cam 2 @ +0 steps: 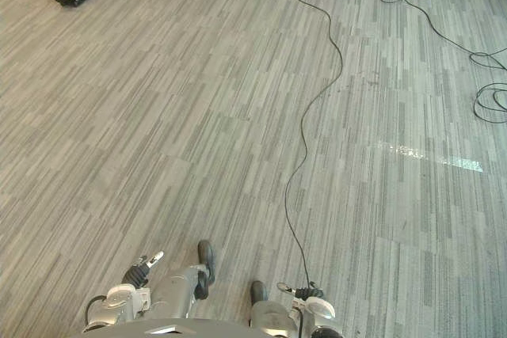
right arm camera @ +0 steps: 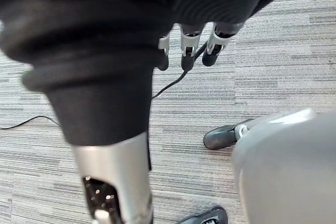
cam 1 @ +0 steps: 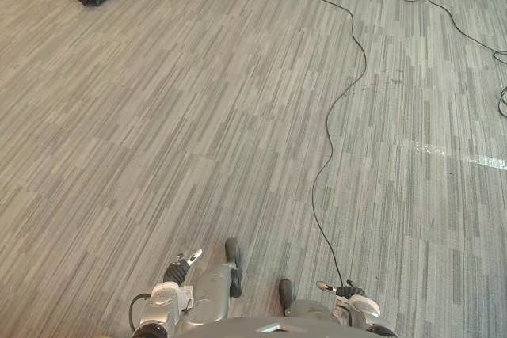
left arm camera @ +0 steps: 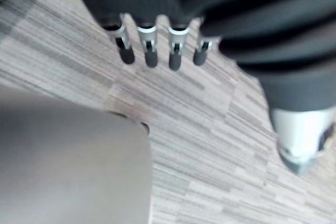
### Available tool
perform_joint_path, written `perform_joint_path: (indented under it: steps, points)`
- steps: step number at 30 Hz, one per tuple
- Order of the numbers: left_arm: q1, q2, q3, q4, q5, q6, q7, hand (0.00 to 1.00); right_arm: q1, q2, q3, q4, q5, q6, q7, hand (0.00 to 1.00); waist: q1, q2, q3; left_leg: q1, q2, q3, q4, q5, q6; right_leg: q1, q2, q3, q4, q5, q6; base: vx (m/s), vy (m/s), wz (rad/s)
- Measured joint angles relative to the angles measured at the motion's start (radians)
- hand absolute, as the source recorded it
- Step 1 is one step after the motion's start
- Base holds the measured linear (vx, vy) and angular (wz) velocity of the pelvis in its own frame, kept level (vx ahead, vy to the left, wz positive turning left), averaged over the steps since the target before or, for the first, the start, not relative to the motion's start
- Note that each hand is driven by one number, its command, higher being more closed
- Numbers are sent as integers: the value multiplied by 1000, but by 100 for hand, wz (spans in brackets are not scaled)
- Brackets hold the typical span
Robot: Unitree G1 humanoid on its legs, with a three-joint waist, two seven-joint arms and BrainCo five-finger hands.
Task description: Pick up cushions and gather them together orderly.
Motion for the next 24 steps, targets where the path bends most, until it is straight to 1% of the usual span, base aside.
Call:
perform_joint_path:
  steps: [1, 2, 3, 4, 5, 6, 7, 8, 9, 10, 11, 12, 14, 15, 16, 17, 18, 19, 20, 21, 22, 23, 24]
  points:
    - [-1, 3, 11, -1, 0, -1, 0, 0, -5, 2, 0, 0, 6, 0, 0, 0, 1, -2, 1, -7, -5, 0, 27, 1, 13, -2, -8, 8, 7, -12, 14, 434, 365, -47]
    - [-1, 14, 32, -2, -2, -2, 1, 0, -8, 9, 0, 1, 13, 0, 1, 0, 3, -18, 9, -9, -24, 23, 84, -44, 82, -5, -35, 16, 38, -44, 42, 432, 365, -37]
    - [7, 30, 51, 15, 1, 2, 1, 0, -2, 25, -2, 0, 13, -3, 2, 0, 3, -63, -1, -3, -65, 51, 100, -86, 122, -28, -82, 8, 112, -88, 83, 525, 389, -27]
    - [25, 53, 66, 32, 3, 6, 4, 0, 10, 43, -3, 1, 13, -7, 3, 0, 0, -109, -26, 0, -106, 78, 111, -126, 142, -100, -120, 6, 300, -156, 157, 450, 282, -7]
    - [30, 59, 65, 45, 4, 8, 3, 0, 16, 46, -4, 1, 13, -9, 3, 0, 0, -118, -30, 10, -119, 85, 125, -148, 149, -131, -131, 6, 405, -175, 197, 474, 235, 1]
    - [43, 62, 65, 61, 4, 19, 4, 0, 24, 48, -5, 2, 13, -10, 4, 0, -1, -124, -31, 42, -135, 93, 141, -190, 159, -164, -131, 7, 568, -176, 274, 389, 179, -4]
    - [57, 67, 61, 64, 5, 26, 3, 0, 31, 52, -8, 1, 13, -11, 5, 0, -1, -130, -35, 73, -148, 101, 141, -216, 163, -190, -132, 11, 691, -152, 355, 589, 243, -14]
    - [75, 75, 45, 64, 6, 29, 3, 0, 34, 60, -22, -3, 16, -15, 10, 0, -4, -135, -38, 136, -167, 103, 136, -257, 163, -224, -129, 0, 890, -109, 355, 488, 183, -17]
    - [86, 83, 19, 63, 6, 31, 3, 0, 34, 60, -24, -4, 18, -18, 17, 0, -12, -139, -42, 188, -184, 102, 112, -271, 173, -247, -142, -45, 996, -94, 346, 489, 168, -11]
    - [88, 86, 13, 63, 6, 33, 3, 0, 34, 60, -25, -7, 19, -18, 19, 0, -21, -140, -42, 226, -195, 99, 90, -273, 182, -261, -165, -96, 1048, -92, 335, 390, 108, 1]
    - [88, 87, 4, 63, 14, 36, 4, 0, 34, 59, -34, -18, 18, -19, 23, 0, -30, -139, -42, 294, -214, 91, 38, -277, 190, -286, -212, -198, 1107, -100, 254, 604, 150, 9]
    - [84, 87, -20, 64, 24, 37, 2, 0, 33, 58, -53, -40, 18, -19, 24, 0, -42, -127, -36, 394, -221, 77, -29, -274, 197, -310, -247, -322, 1109, -146, 168, 610, 134, 9]
    - [64, 81, -29, 63, 23, 37, 2, 0, 26, 49, -55, -43, 18, -21, 25, 0, -55, -112, -28, 474, -213, 53, -71, -276, 194, -339, -247, -415, 1053, -195, 119, 465, 52, 16]
    - [52, 78, -50, 63, 23, 37, 2, 0, 12, 40, -57, -43, 17, -20, 25, 0, -65, -94, -19, 519, -193, 47, -80, -283, 180, -371, -231, -472, 970, -221, 78, 521, 9, 24]
    - [34, 75, -68, 60, 23, 37, 1, 0, 4, 30, -58, -50, 17, -20, 26, 0, -75, -74, -12, 558, -167, 45, -82, -297, 155, -425, -206, -520, 847, -225, 62, 526, 2, 21]
    - [28, 73, -76, 58, 23, 37, 1, 0, 3, 28, -59, -55, 17, -20, 25, 0, -79, -73, -11, 575, -157, 45, -85, -302, 145, -449, -195, -530, 787, -215, 51, 547, -12, 24]
    - [15, 70, -96, 56, 24, 36, 1, 0, 7, 25, -60, -71, 16, -19, 25, 0, -91, -68, -8, 617, -131, 37, -97, -315, 120, -501, -162, -545, 619, -149, 34, 711, -70, 28]
    - [8, 60, -102, 56, 24, 36, 1, 0, 15, 25, -58, -76, 13, -17, 25, 0, -101, -69, -8, 650, -113, 23, -110, -328, 90, -531, -124, -542, 397, -32, 34, 739, -92, 32]
    - [7, 56, -104, 56, 24, 35, 1, 0, 19, 25, -57, -76, 12, -16, 25, 0, -104, -73, -7, 666, -110, 17, -118, -332, 78, -531, -112, -542, 296, 26, 35, 783, -136, 29]
    - [4, 52, -105, 56, 24, 35, 1, 0, 37, 33, -56, -75, 12, -15, 25, 0, -111, -90, -8, 702, -115, 9, -130, -340, 39, -539, -106, -537, 134, 112, 31, 557, -119, 21]
    - [10, 48, -106, 57, 25, 35, 0, 0, 44, 37, -53, -74, 12, -13, 25, 0, -117, -103, -14, 726, -122, -6, -132, -348, 24, -547, -106, -525, 70, 138, 22, 933, -202, 19]
    - [6, 36, -98, 76, 29, 34, 1, 0, 42, 33, -63, -55, 10, -8, 26, 0, -130, -101, -18, 785, -111, -53, -123, -353, -3, -552, -97, -462, 47, 333, -57, 819, -185, 16]
    - [-18, 35, -94, 87, 38, 34, -2, 0, 24, 30, -72, -42, 10, -7, 27, 0, -137, -85, -8, 771, -101, -67, -96, -328, -7, -573, -95, -452, 104, 347, -74, 824, -191, 18]
